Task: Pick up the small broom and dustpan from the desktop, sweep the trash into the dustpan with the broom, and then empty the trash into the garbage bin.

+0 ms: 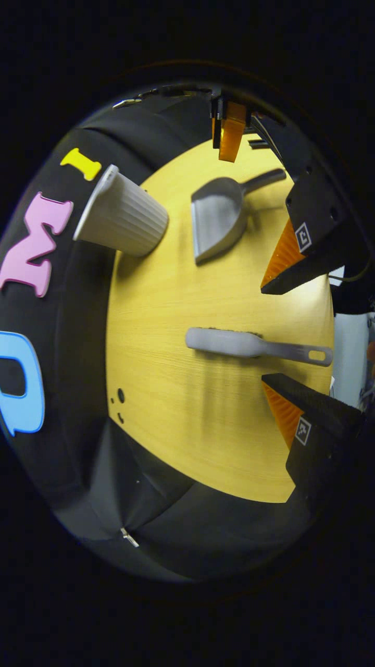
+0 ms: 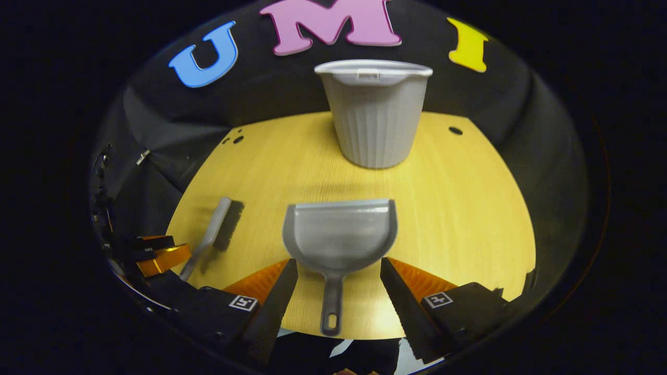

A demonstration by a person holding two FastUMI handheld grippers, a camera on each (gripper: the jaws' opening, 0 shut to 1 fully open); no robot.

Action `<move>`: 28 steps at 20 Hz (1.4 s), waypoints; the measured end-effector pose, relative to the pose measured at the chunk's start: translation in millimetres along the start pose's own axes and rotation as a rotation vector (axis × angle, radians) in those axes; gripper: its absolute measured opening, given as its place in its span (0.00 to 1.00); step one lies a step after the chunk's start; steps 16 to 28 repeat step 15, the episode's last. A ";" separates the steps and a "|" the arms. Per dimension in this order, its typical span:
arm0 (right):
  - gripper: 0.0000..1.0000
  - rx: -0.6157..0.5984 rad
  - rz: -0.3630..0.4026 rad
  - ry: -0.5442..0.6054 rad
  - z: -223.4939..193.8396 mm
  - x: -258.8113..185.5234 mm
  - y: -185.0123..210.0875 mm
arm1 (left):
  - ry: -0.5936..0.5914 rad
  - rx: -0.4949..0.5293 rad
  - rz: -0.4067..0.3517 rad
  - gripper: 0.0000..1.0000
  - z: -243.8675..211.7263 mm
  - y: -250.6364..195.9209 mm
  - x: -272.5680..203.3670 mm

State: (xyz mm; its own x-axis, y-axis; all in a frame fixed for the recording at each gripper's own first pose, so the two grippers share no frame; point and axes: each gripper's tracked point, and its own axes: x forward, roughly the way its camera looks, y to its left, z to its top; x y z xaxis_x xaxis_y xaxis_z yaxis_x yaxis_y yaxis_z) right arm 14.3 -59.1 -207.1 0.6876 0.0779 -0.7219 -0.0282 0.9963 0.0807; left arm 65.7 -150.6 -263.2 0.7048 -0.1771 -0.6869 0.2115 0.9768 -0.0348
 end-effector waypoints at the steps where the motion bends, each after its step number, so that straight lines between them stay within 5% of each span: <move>1: 0.99 0.007 -0.003 -0.062 14.5 -14.4 -0.1 | -0.058 -0.006 0.000 0.98 10.7 -2.9 -15.3; 7: 0.99 -0.061 -0.053 -0.409 61.2 -75.4 2.5 | -0.562 0.026 0.046 0.98 87.5 -16.6 -113.4; 12: 0.99 -0.195 -0.044 -0.597 77.9 -117.0 27.9 | -0.792 0.083 0.095 0.98 124.1 -29.2 -158.0; 28: 0.99 -0.235 -0.042 -0.653 84.9 -128.9 43.1 | -0.860 0.069 0.072 0.97 119.2 -50.3 -179.9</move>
